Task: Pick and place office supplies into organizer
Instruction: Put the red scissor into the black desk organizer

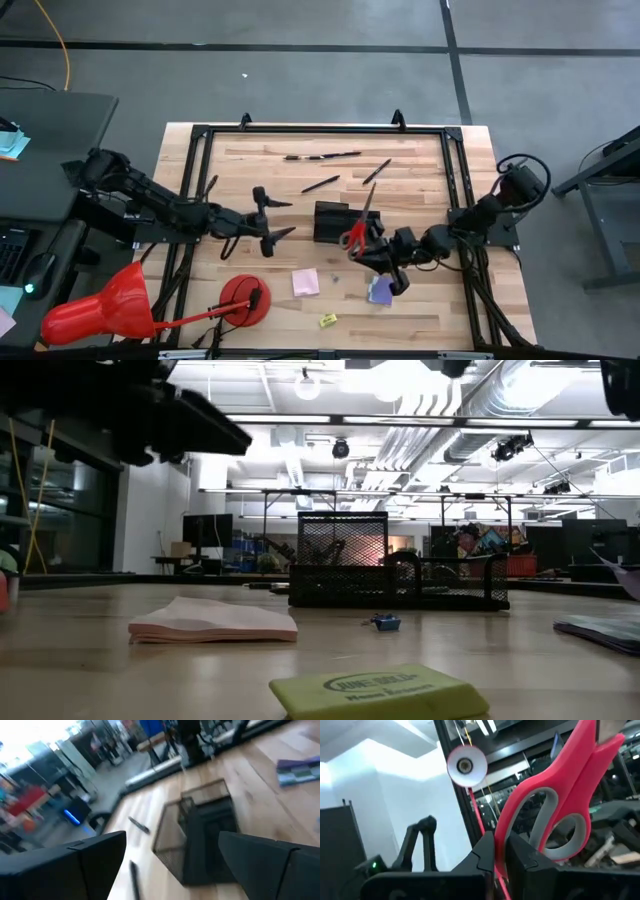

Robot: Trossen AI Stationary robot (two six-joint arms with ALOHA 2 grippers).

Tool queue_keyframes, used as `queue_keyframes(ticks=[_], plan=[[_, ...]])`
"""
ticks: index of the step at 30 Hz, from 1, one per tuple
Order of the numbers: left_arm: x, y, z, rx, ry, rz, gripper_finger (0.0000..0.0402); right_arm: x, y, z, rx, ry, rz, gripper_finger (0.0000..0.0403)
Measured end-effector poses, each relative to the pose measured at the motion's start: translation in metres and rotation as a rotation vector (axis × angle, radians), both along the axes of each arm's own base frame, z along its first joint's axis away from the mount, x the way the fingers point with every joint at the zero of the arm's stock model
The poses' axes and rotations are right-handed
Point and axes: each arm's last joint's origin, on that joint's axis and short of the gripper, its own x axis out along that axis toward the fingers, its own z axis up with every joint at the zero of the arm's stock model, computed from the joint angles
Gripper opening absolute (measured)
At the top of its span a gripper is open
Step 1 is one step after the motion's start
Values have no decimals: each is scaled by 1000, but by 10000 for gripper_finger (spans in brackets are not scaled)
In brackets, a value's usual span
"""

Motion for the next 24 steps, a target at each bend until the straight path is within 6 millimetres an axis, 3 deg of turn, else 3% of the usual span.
queue_keyframes(ticks=[9,16,24], plan=[[16,-14,16,189,-223,31,312,20,-8,4,-2,9,-65,4],[53,-21,15,392,-110,124,312,41,-15,-3,36,-35,-6,4],[85,-25,18,466,-19,333,306,45,-22,-2,56,-33,-55,4]])
